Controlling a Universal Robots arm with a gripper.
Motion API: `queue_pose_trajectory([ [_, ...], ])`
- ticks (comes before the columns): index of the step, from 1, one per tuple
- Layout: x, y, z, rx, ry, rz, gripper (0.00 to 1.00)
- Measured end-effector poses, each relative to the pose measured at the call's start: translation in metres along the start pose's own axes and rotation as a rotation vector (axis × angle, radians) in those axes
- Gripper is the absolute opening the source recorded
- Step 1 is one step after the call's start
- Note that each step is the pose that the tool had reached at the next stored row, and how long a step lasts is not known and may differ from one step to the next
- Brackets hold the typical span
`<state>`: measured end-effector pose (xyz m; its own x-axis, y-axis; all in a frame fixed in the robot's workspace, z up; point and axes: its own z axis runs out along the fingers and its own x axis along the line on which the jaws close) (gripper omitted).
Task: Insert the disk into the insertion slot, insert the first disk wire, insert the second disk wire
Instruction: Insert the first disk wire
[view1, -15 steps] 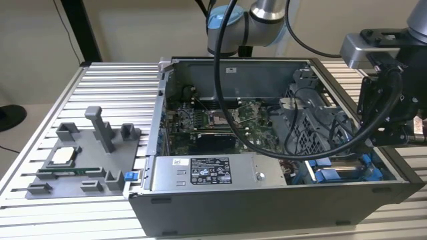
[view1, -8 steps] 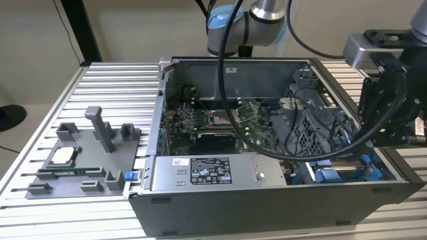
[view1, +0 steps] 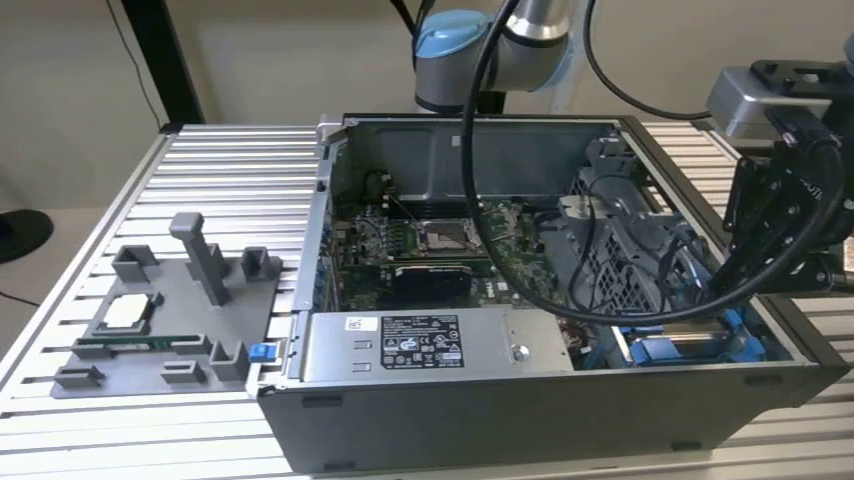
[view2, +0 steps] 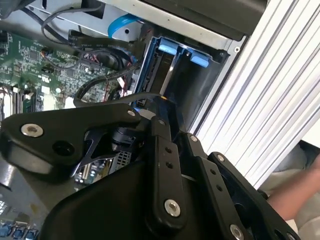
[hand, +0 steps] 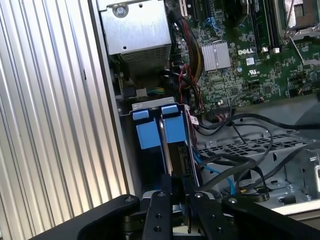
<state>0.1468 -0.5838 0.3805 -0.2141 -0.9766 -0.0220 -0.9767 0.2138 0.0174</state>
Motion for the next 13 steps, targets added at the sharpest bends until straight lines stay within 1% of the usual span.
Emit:
queue_pose_trajectory([
  [4, -0.0017, -0.0051, 0.0018, -0.0032, -0.0063, -0.007, 0.00],
  [7, -0.0031, -0.0054, 0.0044, -0.0041, -0.0093, -0.014, 0.00],
  [13, -0.0092, -0.0052, 0.0113, -0.0050, -0.0112, -0.031, 0.00],
])
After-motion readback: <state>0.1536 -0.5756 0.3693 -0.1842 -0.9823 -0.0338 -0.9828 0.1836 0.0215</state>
